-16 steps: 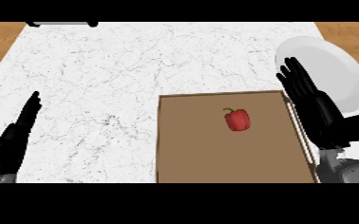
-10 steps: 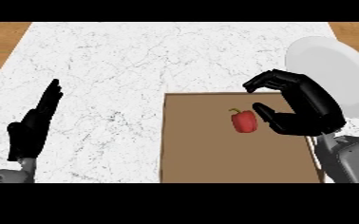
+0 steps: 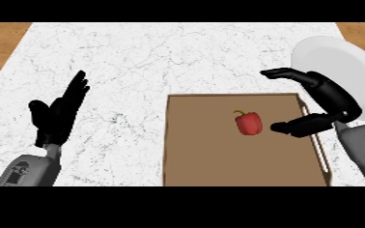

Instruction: Pick the bell pepper from the tray and place it in the plate

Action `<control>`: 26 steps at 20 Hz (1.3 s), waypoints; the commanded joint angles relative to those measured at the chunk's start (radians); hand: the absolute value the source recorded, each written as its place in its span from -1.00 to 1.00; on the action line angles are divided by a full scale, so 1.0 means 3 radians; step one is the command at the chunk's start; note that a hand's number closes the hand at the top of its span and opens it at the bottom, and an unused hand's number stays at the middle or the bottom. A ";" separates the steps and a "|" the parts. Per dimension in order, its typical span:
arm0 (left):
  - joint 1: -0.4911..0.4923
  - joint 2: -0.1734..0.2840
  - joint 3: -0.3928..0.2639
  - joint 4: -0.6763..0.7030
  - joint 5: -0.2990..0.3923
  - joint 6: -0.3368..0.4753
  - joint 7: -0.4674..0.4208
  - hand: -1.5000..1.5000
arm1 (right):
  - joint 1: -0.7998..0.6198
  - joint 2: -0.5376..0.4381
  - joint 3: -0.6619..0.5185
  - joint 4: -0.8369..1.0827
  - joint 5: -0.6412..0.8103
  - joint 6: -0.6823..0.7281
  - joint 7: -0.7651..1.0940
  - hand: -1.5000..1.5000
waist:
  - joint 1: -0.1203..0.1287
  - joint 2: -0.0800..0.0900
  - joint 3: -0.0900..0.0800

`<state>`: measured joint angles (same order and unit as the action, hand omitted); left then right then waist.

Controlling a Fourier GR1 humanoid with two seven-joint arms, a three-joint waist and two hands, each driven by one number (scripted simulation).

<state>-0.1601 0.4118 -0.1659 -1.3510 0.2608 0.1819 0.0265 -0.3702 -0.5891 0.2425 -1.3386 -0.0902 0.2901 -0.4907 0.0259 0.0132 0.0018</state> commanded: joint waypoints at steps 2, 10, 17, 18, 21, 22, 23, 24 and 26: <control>-0.0186 -0.0145 -0.0062 0.0064 -0.0030 0.0061 0.0186 0.00 | -0.0212 -0.0217 0.0256 0.0550 0.0748 0.0133 -0.0767 -1.00 | 0.0004 -0.0004 0.0002; -0.0152 -0.0140 0.0074 -0.0016 -0.0127 0.0027 0.0260 0.00 | -0.0661 -0.0142 0.0279 0.0933 0.1328 0.0154 -0.0706 -1.00 | -0.0054 -0.0036 -0.0006; -0.0056 -0.0087 0.0290 0.0102 -0.0070 -0.0172 0.0133 0.00 | -0.0390 -0.0168 0.0479 0.0260 0.1716 0.0304 -0.0111 -1.00 | -0.0095 -0.0050 -0.0009; -0.0099 -0.0155 0.0194 -0.0030 -0.0134 -0.0082 0.0278 0.00 | -0.0428 -0.0103 0.0556 0.0333 0.1822 0.0316 -0.0028 -1.00 | -0.0083 -0.0049 -0.0007; 0.0133 -0.0140 0.0237 -0.0076 -0.0098 -0.0181 0.0155 0.00 | -0.0344 -0.0082 0.0662 -0.0012 0.2071 0.0236 0.0218 -1.00 | -0.0088 -0.0057 -0.0009; -0.0048 -0.0163 0.0212 -0.0102 -0.0156 -0.0102 0.0379 0.00 | -0.0272 -0.0249 0.0583 0.0021 0.2119 0.0265 0.0061 -1.00 | -0.0099 -0.0053 -0.0007; 0.0049 -0.0129 0.0200 -0.0335 -0.0145 -0.0127 0.0469 0.00 | -0.0330 -0.0131 0.0574 0.0091 0.2231 0.0165 0.0123 -1.00 | -0.0074 -0.0052 -0.0005; 0.0162 -0.0213 0.0234 -0.0116 -0.0159 -0.0131 0.0167 0.00 | -0.0344 -0.0303 0.0559 0.0166 0.2294 0.0213 -0.0017 -1.00 | -0.0076 -0.0047 -0.0007; 0.0077 -0.0185 0.0231 -0.0166 -0.0227 -0.0118 0.0270 0.00 | -0.0399 -0.0015 0.0710 -0.0078 0.2439 0.0320 0.0498 -1.00 | -0.0081 -0.0051 -0.0007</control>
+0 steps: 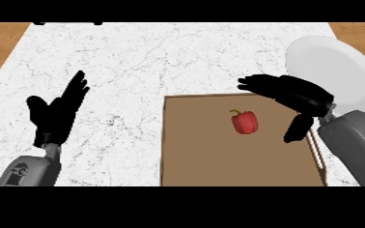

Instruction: Pick the bell pepper from the tray and place it in the plate

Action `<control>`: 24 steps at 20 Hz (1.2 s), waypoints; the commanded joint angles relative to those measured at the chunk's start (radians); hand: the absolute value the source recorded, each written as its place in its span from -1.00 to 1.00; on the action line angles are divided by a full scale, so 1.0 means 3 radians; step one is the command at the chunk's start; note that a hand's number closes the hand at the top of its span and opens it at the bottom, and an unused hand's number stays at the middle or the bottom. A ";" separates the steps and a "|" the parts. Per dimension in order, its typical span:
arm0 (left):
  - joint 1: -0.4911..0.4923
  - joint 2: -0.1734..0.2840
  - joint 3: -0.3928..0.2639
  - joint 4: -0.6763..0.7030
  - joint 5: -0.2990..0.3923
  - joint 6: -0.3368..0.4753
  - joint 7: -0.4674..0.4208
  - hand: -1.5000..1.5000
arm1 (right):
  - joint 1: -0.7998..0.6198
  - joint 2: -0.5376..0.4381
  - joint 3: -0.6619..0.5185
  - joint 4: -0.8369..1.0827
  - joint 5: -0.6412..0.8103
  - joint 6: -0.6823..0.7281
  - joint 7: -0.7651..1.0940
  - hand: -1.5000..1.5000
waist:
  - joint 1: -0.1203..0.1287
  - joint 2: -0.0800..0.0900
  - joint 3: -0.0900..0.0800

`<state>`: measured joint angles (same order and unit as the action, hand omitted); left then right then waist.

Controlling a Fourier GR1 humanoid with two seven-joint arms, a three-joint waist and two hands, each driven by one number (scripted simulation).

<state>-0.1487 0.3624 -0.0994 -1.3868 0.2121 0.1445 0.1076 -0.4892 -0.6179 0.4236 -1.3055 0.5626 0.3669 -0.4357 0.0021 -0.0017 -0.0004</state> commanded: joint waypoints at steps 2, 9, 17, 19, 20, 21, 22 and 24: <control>-0.0026 -0.0026 0.0034 -0.0069 -0.0062 -0.0024 0.0124 0.00 | -0.0130 0.0122 0.0028 -0.0136 0.0322 0.0229 0.0430 -1.00 | 0.0000 0.0000 0.0000; -0.0080 -0.0149 0.0088 -0.0078 -0.0189 -0.0014 0.0178 0.00 | -0.0032 0.0355 0.0174 0.0099 0.0865 0.0227 0.0351 -1.00 | 0.0003 0.0005 0.0001; -0.0140 -0.0335 0.0149 0.0082 -0.0332 -0.0109 0.0073 0.00 | -0.0195 0.0661 -0.0032 0.0407 0.1259 0.0284 0.0332 -1.00 | 0.0007 0.0010 0.0001; -0.0014 -0.0281 0.0265 -0.0058 -0.0330 -0.0130 0.0136 0.00 | -0.0088 0.0809 -0.0023 0.0254 0.1380 0.0289 0.0420 -1.00 | 0.0006 0.0006 0.0001; 0.0150 -0.0284 0.0240 -0.0078 -0.0298 -0.0255 -0.0019 0.00 | -0.0075 0.0815 -0.0024 0.0390 0.1451 0.0167 0.0357 -1.00 | 0.0012 0.0007 0.0001; -0.0186 -0.0353 0.0250 0.0203 -0.0411 -0.0114 0.0048 0.00 | -0.0078 0.0891 0.0024 0.0276 0.1505 0.0261 0.0513 -1.00 | -0.0004 0.0008 0.0001; -0.0043 -0.0195 0.0318 -0.0102 -0.0257 -0.0304 0.0205 0.00 | -0.0323 0.0838 -0.0096 0.0786 0.1537 0.0118 0.0241 -1.00 | 0.0026 0.0011 0.0002; -0.0193 -0.0266 0.0388 0.0056 -0.0328 -0.0243 0.0175 0.00 | -0.0116 0.0956 -0.0034 0.0394 0.1648 0.0235 0.0453 -1.00 | -0.0002 0.0006 0.0001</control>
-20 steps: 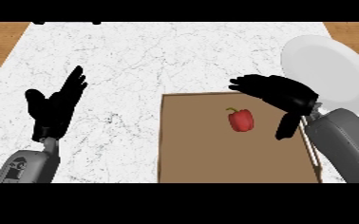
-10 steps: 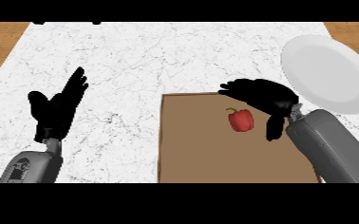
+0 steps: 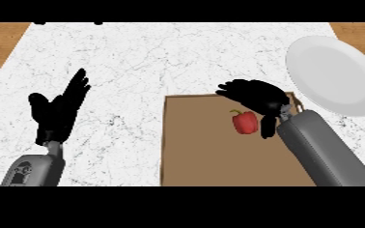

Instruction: Pick the bell pepper from the tray and place it in the plate

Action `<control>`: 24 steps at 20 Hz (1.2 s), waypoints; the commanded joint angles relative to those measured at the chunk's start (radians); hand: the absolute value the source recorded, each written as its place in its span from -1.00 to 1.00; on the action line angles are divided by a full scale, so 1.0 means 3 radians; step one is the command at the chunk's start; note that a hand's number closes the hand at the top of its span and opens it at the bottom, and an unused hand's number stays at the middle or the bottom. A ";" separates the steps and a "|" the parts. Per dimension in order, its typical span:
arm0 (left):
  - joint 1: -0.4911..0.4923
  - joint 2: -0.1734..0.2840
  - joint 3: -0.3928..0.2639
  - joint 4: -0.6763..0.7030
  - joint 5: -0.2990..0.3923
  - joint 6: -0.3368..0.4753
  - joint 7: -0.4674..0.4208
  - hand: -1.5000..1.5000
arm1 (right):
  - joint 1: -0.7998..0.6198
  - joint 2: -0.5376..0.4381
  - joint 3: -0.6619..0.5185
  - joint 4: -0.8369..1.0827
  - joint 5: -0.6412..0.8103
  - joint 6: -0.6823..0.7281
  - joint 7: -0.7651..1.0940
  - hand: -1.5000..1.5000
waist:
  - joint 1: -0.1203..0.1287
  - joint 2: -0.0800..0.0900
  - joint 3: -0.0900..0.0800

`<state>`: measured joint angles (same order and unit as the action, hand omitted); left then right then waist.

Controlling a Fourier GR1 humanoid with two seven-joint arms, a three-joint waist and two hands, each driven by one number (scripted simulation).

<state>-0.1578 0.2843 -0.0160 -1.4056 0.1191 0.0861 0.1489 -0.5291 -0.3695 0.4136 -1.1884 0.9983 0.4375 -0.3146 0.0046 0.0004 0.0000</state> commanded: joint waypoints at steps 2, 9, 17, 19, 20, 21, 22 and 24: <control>-0.0009 -0.0077 -0.0013 -0.0094 -0.0125 -0.0010 0.0096 0.00 | -0.0088 0.0125 -0.0027 0.0110 0.0287 0.0091 -0.0017 -1.00 | -0.0002 -0.0001 0.0000; -0.0086 -0.0012 0.0169 0.0162 -0.0054 -0.0206 -0.0036 0.00 | -0.0151 0.0216 0.0126 0.0459 0.0503 -0.0027 -0.0499 1.00 | 0.0006 0.0003 0.0000; 0.0029 -0.0047 0.0226 0.0017 -0.0108 -0.0195 -0.0014 0.00 | 0.0349 0.0131 0.0016 0.0129 0.0561 -0.0209 -0.0654 1.00 | -0.0016 -0.0004 0.0000; -0.0125 -0.0190 0.0103 0.0055 -0.0196 -0.0065 0.0033 0.00 | -0.0064 0.0553 -0.0353 0.0471 0.0446 -0.0100 -0.0071 1.00 | 0.0010 0.0008 0.0001; -0.0019 -0.0063 0.0183 -0.0008 -0.0089 -0.0208 0.0003 0.00 | -0.0052 0.0680 -0.0657 0.0539 0.0314 -0.0147 0.0281 1.00 | 0.0047 0.0013 0.0003; -0.0126 -0.0120 0.0169 0.0075 -0.0138 -0.0122 -0.0004 0.00 | -0.0099 0.0711 -0.0949 0.0615 0.0202 -0.0159 0.0535 1.00 | -0.0005 0.0038 0.0004; -0.0067 -0.0113 0.0168 0.0012 -0.0129 -0.0123 0.0013 0.00 | -0.0111 0.0688 -0.1228 0.0659 0.0109 -0.0264 0.0735 1.00 | 0.0003 0.0035 0.0010; -0.0025 -0.0103 0.0178 0.0000 -0.0128 -0.0130 -0.0024 0.00 | -0.0122 0.0838 -0.1638 0.0700 -0.0038 -0.0464 0.1239 1.00 | -0.0019 0.0042 0.0014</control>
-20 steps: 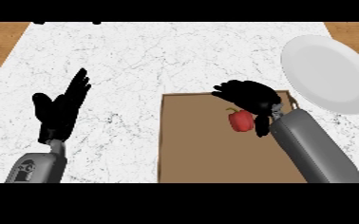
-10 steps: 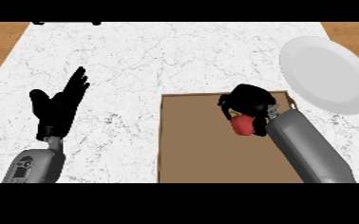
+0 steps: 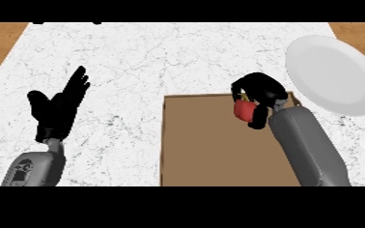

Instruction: Pick the bell pepper from the tray and place it in the plate

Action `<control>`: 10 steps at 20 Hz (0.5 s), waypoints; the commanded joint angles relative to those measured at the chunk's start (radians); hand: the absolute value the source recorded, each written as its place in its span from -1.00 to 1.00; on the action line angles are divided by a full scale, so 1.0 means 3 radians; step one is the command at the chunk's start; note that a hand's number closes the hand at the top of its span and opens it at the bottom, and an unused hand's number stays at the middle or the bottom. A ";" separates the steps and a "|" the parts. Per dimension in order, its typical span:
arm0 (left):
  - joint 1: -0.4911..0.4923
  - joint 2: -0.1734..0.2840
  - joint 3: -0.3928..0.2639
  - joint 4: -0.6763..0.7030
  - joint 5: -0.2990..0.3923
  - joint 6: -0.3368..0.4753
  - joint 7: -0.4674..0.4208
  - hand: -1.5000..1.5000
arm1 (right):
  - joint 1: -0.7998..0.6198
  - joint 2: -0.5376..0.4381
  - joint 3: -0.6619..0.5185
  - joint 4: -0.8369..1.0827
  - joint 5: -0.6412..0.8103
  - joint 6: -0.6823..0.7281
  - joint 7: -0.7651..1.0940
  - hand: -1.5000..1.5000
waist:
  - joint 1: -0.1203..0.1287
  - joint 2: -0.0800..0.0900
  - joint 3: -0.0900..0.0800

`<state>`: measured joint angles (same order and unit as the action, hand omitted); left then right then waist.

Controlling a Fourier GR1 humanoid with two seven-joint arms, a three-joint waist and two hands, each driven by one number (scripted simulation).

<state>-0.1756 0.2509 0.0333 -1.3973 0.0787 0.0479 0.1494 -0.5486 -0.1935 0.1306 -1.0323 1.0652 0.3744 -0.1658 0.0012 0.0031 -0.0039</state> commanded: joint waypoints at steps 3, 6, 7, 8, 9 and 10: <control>-0.0113 -0.0010 -0.0025 0.0078 -0.0054 0.0015 -0.0028 0.00 | -0.0433 0.0398 -0.0893 0.0237 -0.0066 -0.0797 0.1418 1.00 | 0.0069 0.0064 0.0015; -0.0086 0.0001 -0.0014 -0.0008 0.0015 -0.0039 0.0050 0.00 | -0.0647 0.0421 -0.0999 0.0204 0.0152 -0.1472 0.1765 1.00 | 0.0150 0.0035 0.0019; -0.0048 -0.0110 -0.0104 0.0043 -0.0040 0.0006 0.0002 0.00 | -0.0654 0.0393 -0.0970 0.0184 0.0287 -0.1736 0.1802 1.00 | 0.0124 0.0041 0.0016; -0.0059 -0.0109 -0.0141 -0.0031 -0.0069 0.0024 0.0069 0.00 | -0.0703 0.0384 -0.0963 0.0159 0.0419 -0.1966 0.1921 1.00 | 0.0146 0.0033 0.0019; -0.0063 -0.0028 -0.0042 -0.0015 0.0022 -0.0046 0.0102 0.00 | -0.0782 0.0331 -0.0970 0.0051 0.0509 -0.2035 0.2071 1.00 | 0.0106 0.0006 0.0013; -0.0114 -0.0017 -0.0042 -0.0031 0.0020 -0.0055 0.0099 0.00 | -0.0804 0.0305 -0.0944 0.0120 0.0685 -0.2275 0.2154 1.00 | 0.0128 0.0025 0.0013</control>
<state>-0.1974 0.2383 0.0168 -1.3960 0.0764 0.0413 0.1647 -0.7354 -0.0929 -0.1311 -0.9906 1.1654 -0.1072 0.3533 0.0335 0.0118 0.0003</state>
